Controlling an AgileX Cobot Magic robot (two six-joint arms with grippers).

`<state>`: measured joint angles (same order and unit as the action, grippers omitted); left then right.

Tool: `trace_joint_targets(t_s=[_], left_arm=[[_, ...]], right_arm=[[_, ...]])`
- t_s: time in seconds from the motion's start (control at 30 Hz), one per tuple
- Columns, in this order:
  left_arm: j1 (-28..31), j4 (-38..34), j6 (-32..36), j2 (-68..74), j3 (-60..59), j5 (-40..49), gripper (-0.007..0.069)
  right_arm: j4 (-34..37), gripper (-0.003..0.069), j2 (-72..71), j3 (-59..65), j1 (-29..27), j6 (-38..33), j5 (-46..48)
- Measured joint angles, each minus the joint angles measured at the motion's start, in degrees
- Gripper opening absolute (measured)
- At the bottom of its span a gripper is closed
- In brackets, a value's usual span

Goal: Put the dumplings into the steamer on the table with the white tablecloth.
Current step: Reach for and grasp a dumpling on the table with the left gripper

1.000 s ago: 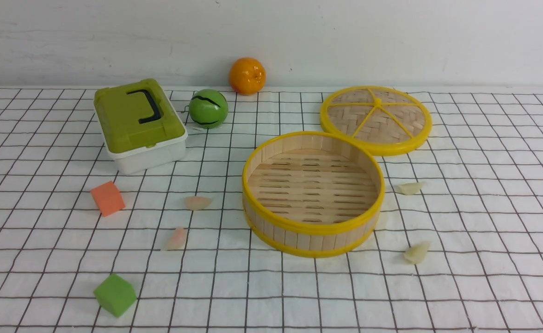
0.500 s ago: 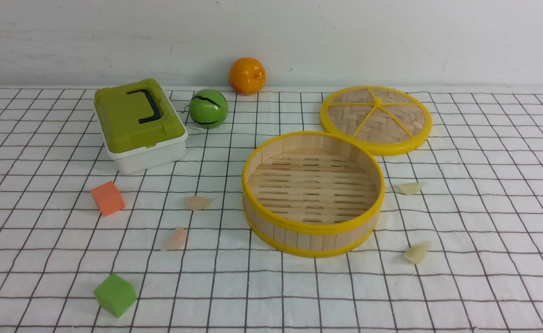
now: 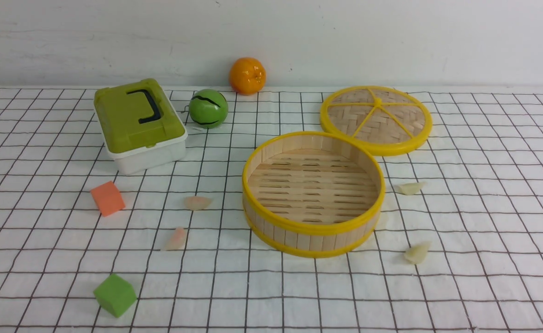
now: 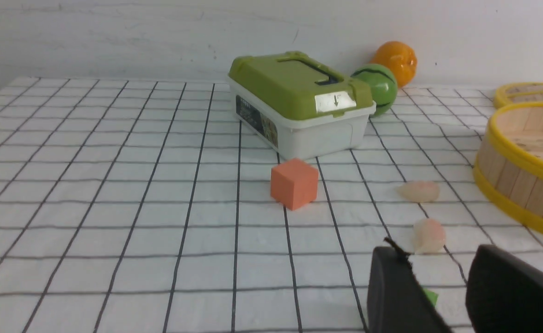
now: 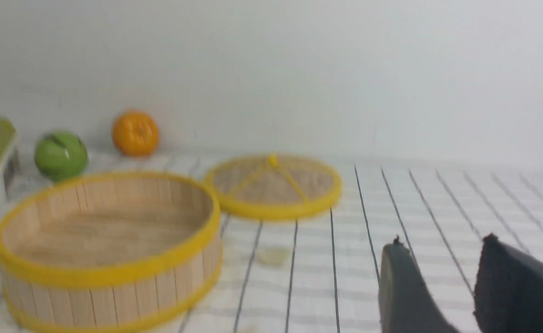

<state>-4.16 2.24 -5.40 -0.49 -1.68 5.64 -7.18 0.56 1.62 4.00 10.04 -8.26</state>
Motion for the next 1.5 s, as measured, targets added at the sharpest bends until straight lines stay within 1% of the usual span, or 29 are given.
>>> trace_joint_targets(t_s=[0.1,0.2,0.23,0.27,0.33,0.37,0.47,0.5,0.53,0.6,0.63,0.67,0.7,0.77,0.8,0.83,0.87,0.9,0.93,1.0,1.1,1.17,1.23,1.3,1.33,1.37,1.4,1.47,1.5], left_arm=[[0.0,-0.6,-0.9,0.0,0.0,-8.0,0.0237],[0.0,-1.2,-2.2,0.0,0.0,-16.3,0.0237],[0.0,-1.3,-3.5,0.0,0.0,-21.9,0.0237],[0.0,-1.4,-3.7,0.0,0.0,-23.2,0.0237],[0.0,-1.4,-5.9,0.0,0.0,-30.0,0.0237],[0.0,-1.4,-9.0,0.0,0.0,-34.4,0.0237],[0.0,-1.5,-15.6,0.0,0.3,-41.8,0.0237],[0.0,-1.5,-16.0,0.0,0.5,-41.9,0.0237],[0.0,-1.5,-18.6,0.0,2.3,-41.4,0.0237],[0.0,-1.5,-20.4,0.0,5.1,-39.3,0.0232],[0.0,-1.5,-21.6,0.1,10.9,-33.5,0.0213],[0.0,-1.5,-21.7,0.1,11.7,-32.7,0.0209],[0.0,-1.4,-21.7,0.8,14.7,-29.6,0.0195],[0.0,-0.2,-20.2,6.0,24.8,-18.9,0.0135],[0.0,-0.1,-20.0,7.0,25.4,-18.1,0.0131],[0.0,0.7,-18.6,12.1,30.0,-12.1,0.0096],[0.0,0.8,-18.2,14.5,31.4,-10.1,0.0083],[0.0,0.8,-18.2,15.1,31.7,-9.6,0.008],[0.0,0.7,-18.2,19.3,33.0,-7.1,0.0061],[0.0,-0.2,-19.7,26.4,33.4,-5.3,0.0048],[0.0,-1.6,-22.3,32.3,33.5,-2.8,0.0043],[-0.4,-3.3,-24.8,40.2,34.7,2.0,0.0041],[-2.1,-3.9,-24.9,46.1,37.4,7.9,0.0039],[-4.2,-4.1,-24.0,50.2,40.5,13.8,0.004],[-5.7,-4.2,-22.9,53.3,42.7,17.6,0.004],[-6.3,-4.2,-22.5,55.1,43.6,19.0,0.004],[-8.5,-4.4,-21.1,59.5,47.4,24.2,0.004],[-10.7,-4.5,-19.9,66.6,52.0,29.8,0.004],[-11.2,-4.5,-19.4,69.2,54.3,31.4,0.0041]], right_arm=[[-0.3,0.0239,0.0,0.0,0.0,0.6,-9.6],[-0.3,0.0239,0.0,0.0,0.0,4.0,-17.6],[-0.3,0.0239,0.0,0.0,0.0,7.8,-23.2],[-0.3,0.0239,0.0,0.0,0.0,8.6,-24.5],[-0.3,0.0239,0.0,0.0,0.0,11.9,-30.2],[-0.3,0.0239,0.0,0.0,0.0,14.3,-32.6],[-0.1,0.0239,0.0,-0.4,0.0,20.0,-34.7],[-0.1,0.0239,0.0,-0.6,0.0,20.6,-34.7],[-0.1,0.0239,0.1,-2.0,0.0,22.2,-34.0],[-0.1,0.0239,0.4,-4.3,0.0,22.9,-32.3],[-0.1,0.0239,1.3,-7.6,0.0,23.2,-28.3],[-0.1,0.0239,1.7,-8.7,0.0,23.2,-26.9],[-0.1,0.0239,2.9,-11.4,0.0,23.0,-22.7],[-1.0,0.0239,7.8,-17.9,0.0,20.7,-9.7],[-1.2,0.0239,8.7,-19.3,0.0,20.0,-7.8],[-2.2,0.0239,12.6,-22.0,0.0,17.9,-1.3],[-2.7,0.0239,14.5,-22.8,0.0,17.1,1.2],[-2.8,0.0239,15.0,-23.0,0.0,16.9,1.7],[-3.6,0.0239,18.5,-23.6,0.0,16.0,4.9],[-3.8,0.0239,22.3,-23.8,0.0,15.8,6.9],[-4.0,0.0239,25.8,-23.9,0.0,16.1,7.8],[-4.0,0.0239,29.6,-24.2,0.0,18.7,9.0],[-4.0,0.0235,32.0,-25.3,0.0,20.9,12.5],[-4.0,0.0204,34.3,-27.1,0.0,21.3,19.3],[-3.9,0.0175,35.7,-28.4,0.0,20.8,23.9],[-3.9,0.0161,36.3,-29.3,0.0,20.2,25.8],[-3.5,0.0095,38.7,-31.5,0.0,17.2,33.4],[-1.8,0.0012,42.3,-34.7,0.0,10.4,42.2],[-0.3,-0.001,43.7,-35.8,0.0,7.8,45.8]])
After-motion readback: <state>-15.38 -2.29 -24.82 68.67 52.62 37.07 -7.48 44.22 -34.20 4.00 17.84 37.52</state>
